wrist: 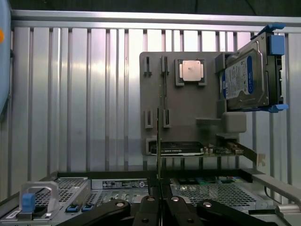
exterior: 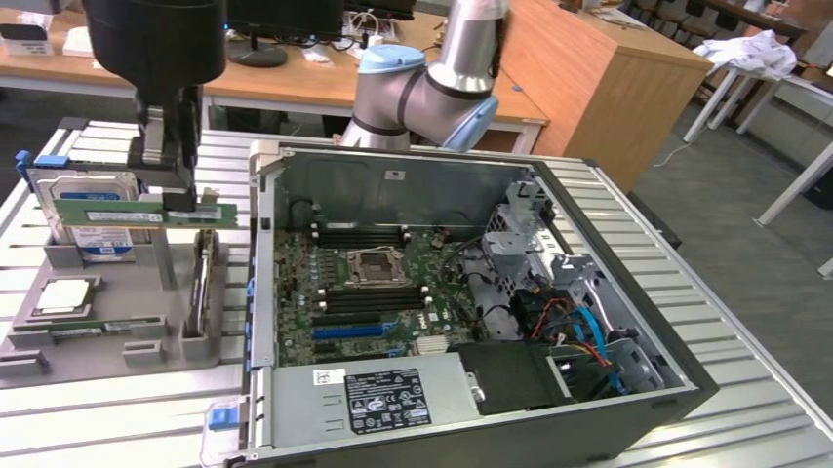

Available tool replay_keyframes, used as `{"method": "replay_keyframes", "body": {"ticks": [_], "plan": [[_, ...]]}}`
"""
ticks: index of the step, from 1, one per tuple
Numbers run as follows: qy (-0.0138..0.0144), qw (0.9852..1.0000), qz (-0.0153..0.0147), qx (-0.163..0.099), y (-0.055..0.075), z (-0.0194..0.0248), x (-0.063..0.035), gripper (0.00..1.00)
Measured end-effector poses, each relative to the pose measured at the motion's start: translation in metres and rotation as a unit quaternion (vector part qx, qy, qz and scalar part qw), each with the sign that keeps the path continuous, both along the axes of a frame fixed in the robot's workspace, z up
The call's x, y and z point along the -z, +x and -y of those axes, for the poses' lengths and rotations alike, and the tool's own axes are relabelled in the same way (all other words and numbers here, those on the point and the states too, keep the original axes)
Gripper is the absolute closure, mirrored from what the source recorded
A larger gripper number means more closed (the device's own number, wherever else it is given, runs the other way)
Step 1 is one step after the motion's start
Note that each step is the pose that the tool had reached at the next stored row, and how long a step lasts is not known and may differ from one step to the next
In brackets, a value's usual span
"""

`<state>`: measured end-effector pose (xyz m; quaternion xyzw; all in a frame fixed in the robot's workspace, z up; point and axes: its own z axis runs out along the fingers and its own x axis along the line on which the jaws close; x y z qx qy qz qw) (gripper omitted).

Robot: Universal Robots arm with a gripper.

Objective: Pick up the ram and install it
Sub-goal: 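Pick up the ram and move it above insertion slot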

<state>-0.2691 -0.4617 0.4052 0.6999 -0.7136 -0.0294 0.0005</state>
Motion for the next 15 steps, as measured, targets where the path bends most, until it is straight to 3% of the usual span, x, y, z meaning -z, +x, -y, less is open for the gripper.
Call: {"method": "replay_keyframes", "body": {"ticks": [15], "plan": [[0.0000,1.0000,0.0000,0.000,0.028,0.0000,0.0000,0.89]]}}
